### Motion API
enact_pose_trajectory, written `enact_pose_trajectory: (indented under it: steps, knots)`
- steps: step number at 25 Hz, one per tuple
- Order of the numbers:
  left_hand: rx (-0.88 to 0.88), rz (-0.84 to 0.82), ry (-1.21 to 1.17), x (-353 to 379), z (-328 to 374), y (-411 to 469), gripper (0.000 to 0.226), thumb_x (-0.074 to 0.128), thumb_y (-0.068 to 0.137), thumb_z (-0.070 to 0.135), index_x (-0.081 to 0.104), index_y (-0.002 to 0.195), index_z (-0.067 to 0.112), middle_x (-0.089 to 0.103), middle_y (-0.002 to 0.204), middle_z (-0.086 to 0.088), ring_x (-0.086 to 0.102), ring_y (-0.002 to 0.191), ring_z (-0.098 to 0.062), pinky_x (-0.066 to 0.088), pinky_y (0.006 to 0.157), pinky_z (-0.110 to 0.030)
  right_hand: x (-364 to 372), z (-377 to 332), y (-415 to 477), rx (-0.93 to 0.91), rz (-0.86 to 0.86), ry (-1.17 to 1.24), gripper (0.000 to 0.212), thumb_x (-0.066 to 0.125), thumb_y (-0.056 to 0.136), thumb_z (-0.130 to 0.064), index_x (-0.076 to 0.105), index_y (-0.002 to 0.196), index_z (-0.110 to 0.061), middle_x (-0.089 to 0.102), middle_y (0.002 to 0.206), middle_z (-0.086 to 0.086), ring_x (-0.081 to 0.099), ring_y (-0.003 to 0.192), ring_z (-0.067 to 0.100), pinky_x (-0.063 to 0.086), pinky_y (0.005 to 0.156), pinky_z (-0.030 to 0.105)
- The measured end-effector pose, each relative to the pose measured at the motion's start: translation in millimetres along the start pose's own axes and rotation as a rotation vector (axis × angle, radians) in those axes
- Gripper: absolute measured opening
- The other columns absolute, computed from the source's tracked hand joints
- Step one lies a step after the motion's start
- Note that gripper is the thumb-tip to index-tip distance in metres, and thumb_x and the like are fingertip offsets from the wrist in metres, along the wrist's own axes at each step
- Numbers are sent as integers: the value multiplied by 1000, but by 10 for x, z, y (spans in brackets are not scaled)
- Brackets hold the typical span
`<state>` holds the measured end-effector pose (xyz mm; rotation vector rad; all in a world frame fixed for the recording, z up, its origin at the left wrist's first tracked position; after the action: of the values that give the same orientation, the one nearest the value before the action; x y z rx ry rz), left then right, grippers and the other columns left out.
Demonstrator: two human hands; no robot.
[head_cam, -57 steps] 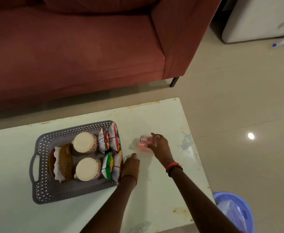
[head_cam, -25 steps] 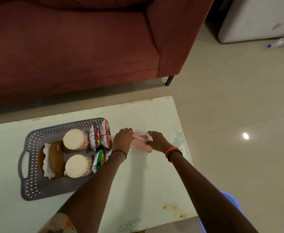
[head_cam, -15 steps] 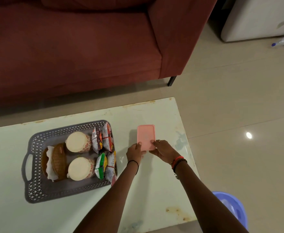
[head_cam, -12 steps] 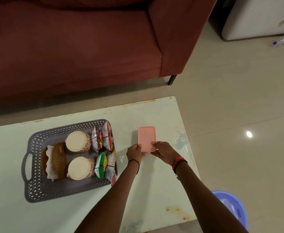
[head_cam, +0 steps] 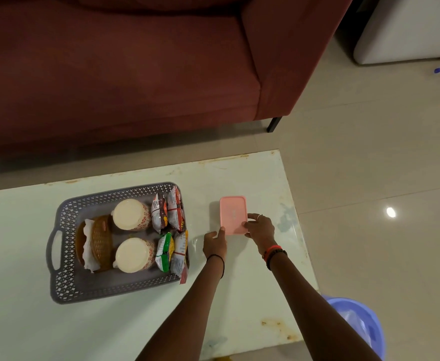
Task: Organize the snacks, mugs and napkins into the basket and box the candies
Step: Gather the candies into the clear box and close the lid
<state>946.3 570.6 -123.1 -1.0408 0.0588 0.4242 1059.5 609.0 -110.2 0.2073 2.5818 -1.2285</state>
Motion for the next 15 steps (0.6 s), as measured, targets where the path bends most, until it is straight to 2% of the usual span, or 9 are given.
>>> enact_pose_trajectory:
  steps: [2,3,4,5,8,13,15]
  knots:
    - [6,1,-35,-27,-65,-68,33,46,95,31,57,90,1,63,78,-19,61,88,-32,46,97,-50,38,-6,-32,-5,-25,-19,40,55,84,5,59,123,-1,68,113,21,66,103,35,56,88,40]
    - [6,4,-22,-45,-100,-111,33,42,96,31,55,80,5,60,71,-12,59,83,-30,46,95,-49,65,-15,-52,-5,-39,-25,41,54,83,7,59,124,-1,68,113,21,66,103,35,56,88,40]
    - [4,4,4,-69,-144,-155,34,40,96,31,53,75,9,61,71,-11,60,84,-30,47,94,-48,99,-25,-71,-5,-49,-32,43,53,83,8,58,124,-1,68,112,21,65,104,35,55,89,40]
    - [2,1,36,-100,-200,-195,35,39,97,32,53,75,9,64,79,-14,62,89,-32,47,94,-47,146,-38,-95,-4,-60,-43,43,52,83,9,58,124,-1,68,112,21,65,104,36,55,90,41]
    - [5,-20,139,-195,-374,-290,39,38,97,33,60,96,0,68,102,-21,63,101,-35,49,95,-46,325,-52,-156,-10,-102,-85,44,50,84,11,57,125,-1,68,113,21,65,105,36,54,92,42]
    - [37,-64,219,-340,-499,-409,42,36,98,31,63,101,-1,71,104,-19,66,99,-30,50,93,-41,592,-93,-264,-23,-149,-156,44,47,84,10,57,125,-2,68,112,21,65,99,34,55,90,39]
    - [48,-81,224,-398,-524,-431,43,36,98,31,64,103,-1,70,105,-18,66,99,-29,50,92,-40,654,-106,-290,-23,-162,-171,44,47,84,10,57,125,-2,67,114,21,65,104,36,55,90,40]
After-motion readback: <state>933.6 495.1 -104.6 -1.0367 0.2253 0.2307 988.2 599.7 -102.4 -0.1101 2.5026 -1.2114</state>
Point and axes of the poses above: each hand's wrist, its own y-axis towards the middle knuckle, its own x-axis out of the palm, z = x × y, the point moved 1 cm from there along y, towards the middle knuckle
